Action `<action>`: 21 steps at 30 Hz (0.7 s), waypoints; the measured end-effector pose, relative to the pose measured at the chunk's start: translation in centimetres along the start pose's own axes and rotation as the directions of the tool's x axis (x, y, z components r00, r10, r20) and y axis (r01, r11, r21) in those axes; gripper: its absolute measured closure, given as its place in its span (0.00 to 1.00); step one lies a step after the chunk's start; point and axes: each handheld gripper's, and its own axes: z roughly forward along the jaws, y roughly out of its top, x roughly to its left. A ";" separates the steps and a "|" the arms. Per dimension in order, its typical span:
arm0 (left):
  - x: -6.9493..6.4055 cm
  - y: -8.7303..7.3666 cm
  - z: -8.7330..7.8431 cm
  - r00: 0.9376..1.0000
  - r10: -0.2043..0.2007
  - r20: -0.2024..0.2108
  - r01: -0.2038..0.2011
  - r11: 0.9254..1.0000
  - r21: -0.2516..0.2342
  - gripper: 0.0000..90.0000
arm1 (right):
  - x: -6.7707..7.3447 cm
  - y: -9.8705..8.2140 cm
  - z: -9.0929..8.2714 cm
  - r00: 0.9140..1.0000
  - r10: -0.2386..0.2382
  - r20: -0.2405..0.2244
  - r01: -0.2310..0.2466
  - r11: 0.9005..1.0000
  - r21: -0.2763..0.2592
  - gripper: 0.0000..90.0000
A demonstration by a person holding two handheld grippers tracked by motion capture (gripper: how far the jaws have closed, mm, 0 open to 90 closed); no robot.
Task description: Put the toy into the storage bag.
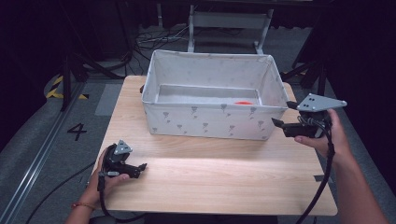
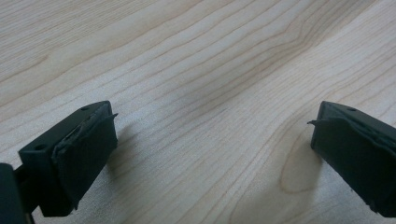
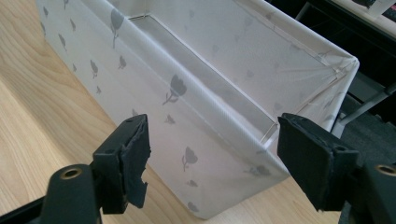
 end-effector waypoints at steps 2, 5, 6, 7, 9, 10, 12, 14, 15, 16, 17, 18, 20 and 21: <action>0.0 0.0 0.0 1.000 0.000 0.000 0.000 1.000 0.000 0.01 | 0.3 -0.6 -0.2 1.000 -0.004 -0.006 0.004 1.000 -0.004 0.28; 0.0 0.0 0.0 1.000 0.001 0.000 -0.001 1.000 0.000 0.01 | 0.7 -1.5 -0.4 0.999 -0.016 0.027 0.016 1.000 0.002 0.27; 0.0 0.0 0.0 1.000 0.000 0.000 0.000 1.000 0.000 0.01 | 0.8 -1.8 -0.4 0.999 -0.019 0.029 0.019 1.000 0.002 0.27; 0.0 0.0 0.0 1.000 0.000 0.000 0.000 1.000 0.000 0.01 | 1.0 -2.3 -0.4 0.999 -0.022 0.029 0.022 1.000 0.006 0.27; 0.0 0.0 0.0 1.000 0.000 0.000 0.000 1.000 0.000 0.01 | 1.2 -2.9 -0.4 0.999 -0.026 0.030 0.026 1.000 0.011 0.26; 0.0 0.0 0.0 1.000 0.000 0.000 0.000 1.000 0.000 0.01 | 1.3 -3.2 -0.4 0.999 -0.031 0.031 0.031 0.999 0.015 0.25; 0.0 0.0 0.0 1.000 0.000 0.000 0.000 1.000 0.000 0.01 | 1.6 -3.9 -0.4 0.999 -0.039 0.037 0.038 0.999 0.024 0.25; 0.0 0.0 0.0 1.000 0.000 0.000 0.000 1.000 0.000 0.01 | 1.8 -4.6 -0.4 0.998 -0.037 0.043 0.035 0.999 0.028 0.24; 0.0 0.0 0.0 1.000 0.002 0.000 -0.002 1.000 0.000 0.01 | 1.9 -5.1 -0.3 0.999 -0.035 0.041 0.034 0.999 0.027 0.24; 0.0 0.0 0.0 1.000 0.000 0.000 0.000 1.000 0.000 0.01 | 2.0 -5.4 -0.3 0.999 -0.033 0.040 0.032 0.999 0.029 0.24; 0.0 0.0 0.0 1.000 0.000 0.000 0.000 1.000 0.000 0.01 | 2.1 -5.7 -0.2 0.999 -0.035 0.042 0.034 0.999 0.032 0.24; 0.0 0.0 0.0 1.000 0.001 -0.002 -0.001 1.000 0.000 0.01 | 2.2 -6.0 -0.1 0.999 -0.036 0.040 0.035 0.999 0.034 0.24; 0.0 0.0 0.0 1.000 0.000 -0.002 0.000 1.000 0.000 0.01 | 2.5 -6.9 0.0 0.999 -0.033 0.038 0.031 0.999 0.039 0.23; 0.0 0.0 0.0 1.000 0.000 -0.002 0.000 1.000 0.000 0.01 | 2.7 -7.6 0.2 0.999 -0.024 0.032 0.023 0.999 0.036 0.23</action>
